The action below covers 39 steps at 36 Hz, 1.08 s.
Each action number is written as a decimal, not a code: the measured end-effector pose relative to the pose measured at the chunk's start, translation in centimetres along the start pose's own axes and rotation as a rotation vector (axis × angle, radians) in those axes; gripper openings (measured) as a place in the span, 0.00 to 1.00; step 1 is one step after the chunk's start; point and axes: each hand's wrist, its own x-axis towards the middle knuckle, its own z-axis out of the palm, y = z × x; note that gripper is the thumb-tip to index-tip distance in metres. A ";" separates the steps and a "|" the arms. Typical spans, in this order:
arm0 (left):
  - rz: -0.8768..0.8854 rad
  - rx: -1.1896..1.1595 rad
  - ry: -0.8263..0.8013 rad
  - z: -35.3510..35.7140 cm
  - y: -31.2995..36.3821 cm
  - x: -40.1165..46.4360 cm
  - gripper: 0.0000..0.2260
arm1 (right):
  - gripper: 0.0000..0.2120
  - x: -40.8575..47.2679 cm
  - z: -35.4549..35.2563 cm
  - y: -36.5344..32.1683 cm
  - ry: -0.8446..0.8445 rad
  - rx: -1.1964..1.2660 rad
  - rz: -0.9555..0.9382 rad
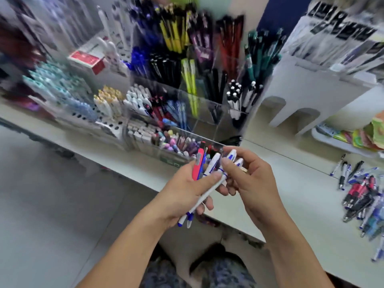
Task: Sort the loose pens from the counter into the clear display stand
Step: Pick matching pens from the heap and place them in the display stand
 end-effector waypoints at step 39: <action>0.288 0.775 0.760 -21.0 6.2 7.2 0.29 | 0.04 13.2 16.9 -3.3 0.368 -0.191 -0.555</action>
